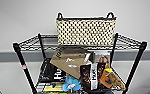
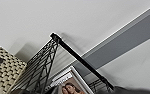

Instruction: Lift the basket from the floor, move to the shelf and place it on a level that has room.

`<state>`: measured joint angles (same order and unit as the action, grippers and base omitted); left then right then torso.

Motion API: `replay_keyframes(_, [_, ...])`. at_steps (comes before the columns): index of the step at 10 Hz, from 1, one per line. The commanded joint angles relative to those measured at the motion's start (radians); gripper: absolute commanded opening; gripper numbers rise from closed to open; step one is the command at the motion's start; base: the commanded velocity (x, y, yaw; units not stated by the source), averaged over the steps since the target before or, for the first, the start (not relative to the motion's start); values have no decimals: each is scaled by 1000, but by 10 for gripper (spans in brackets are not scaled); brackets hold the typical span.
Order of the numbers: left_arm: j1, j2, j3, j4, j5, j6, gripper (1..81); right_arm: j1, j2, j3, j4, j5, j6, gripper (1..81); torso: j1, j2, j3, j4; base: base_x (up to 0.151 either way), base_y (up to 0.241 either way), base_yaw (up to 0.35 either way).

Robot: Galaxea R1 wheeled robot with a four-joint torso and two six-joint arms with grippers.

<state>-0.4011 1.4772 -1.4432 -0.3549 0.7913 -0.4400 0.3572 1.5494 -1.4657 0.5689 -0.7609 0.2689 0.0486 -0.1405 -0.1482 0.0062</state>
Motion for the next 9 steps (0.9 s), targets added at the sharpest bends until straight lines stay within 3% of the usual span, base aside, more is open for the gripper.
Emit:
replay_keyframes(1, [38, -24, 23, -9, -4, 84, 811, -68, 8, 32, -17, 1, -2, 811, 0, 0, 0, 0, 0, 0, 0])
replay_keyframes(4, [185, -26, 20, -4, -49, 112, 811, -252, 17, 13, -38, 23, -4, 811, 0, 0, 0, 0, 0, 0, 0])
replay_keyframes(7, [299, -14, 23, -4, -104, 124, 811, -424, 36, -11, -38, 83, -43, 811, 0, 0, 0, 0, 0, 0, 0])
replay_keyframes(9, [425, -4, 21, -7, -173, 155, 811, -583, 69, -31, -37, 176, -71, 811, -1, 0, 0, 0, 0, 0, 0])
